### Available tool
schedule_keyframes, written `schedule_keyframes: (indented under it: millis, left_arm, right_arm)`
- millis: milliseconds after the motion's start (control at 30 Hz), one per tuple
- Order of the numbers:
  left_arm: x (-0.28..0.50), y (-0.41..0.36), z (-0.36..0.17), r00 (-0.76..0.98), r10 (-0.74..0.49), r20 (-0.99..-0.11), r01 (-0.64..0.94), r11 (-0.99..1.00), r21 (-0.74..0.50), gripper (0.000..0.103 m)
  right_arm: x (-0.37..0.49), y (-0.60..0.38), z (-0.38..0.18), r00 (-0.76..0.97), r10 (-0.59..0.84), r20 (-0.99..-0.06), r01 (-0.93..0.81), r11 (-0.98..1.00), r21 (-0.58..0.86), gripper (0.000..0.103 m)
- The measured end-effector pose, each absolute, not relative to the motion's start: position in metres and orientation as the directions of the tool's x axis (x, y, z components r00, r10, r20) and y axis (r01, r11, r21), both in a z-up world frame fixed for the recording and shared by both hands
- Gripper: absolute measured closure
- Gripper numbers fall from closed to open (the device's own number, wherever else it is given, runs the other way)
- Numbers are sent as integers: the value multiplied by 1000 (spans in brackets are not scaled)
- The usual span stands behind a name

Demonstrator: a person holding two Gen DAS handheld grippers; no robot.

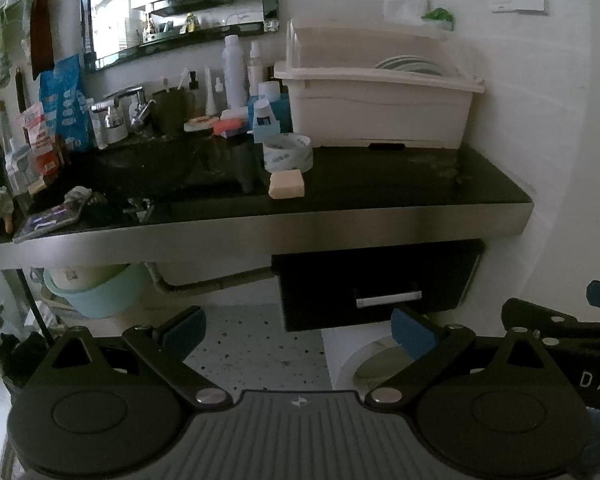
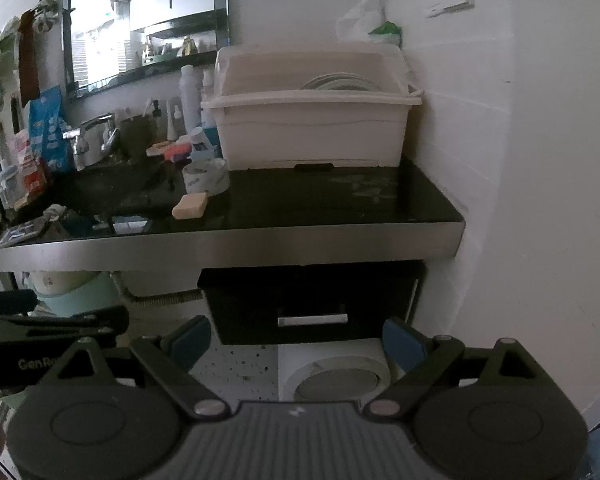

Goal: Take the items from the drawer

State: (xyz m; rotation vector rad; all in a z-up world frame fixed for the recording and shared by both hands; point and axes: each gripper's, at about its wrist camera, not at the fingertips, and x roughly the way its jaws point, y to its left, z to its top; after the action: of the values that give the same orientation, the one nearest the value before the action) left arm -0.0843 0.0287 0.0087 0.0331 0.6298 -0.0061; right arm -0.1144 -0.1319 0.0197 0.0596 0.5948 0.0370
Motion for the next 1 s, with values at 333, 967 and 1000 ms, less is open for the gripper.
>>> schedule_keyframes:
  millis: [333, 967, 1000]
  left_arm:
    - [-89, 30, 10, 816, 8, -578, 4, 1000, 20, 3]
    - [-88, 29, 9, 811, 16, -584, 0, 1000, 28, 3]
    - [-88, 29, 9, 811, 17, -585, -1, 1000, 28, 3]
  right_arm:
    - [-115, -130, 21, 830, 54, -555, -20, 997, 68, 10]
    - [-114, -130, 20, 825, 55, -562, -19, 997, 69, 10]
    - [-114, -130, 20, 825, 54, -563, -19, 997, 68, 10]
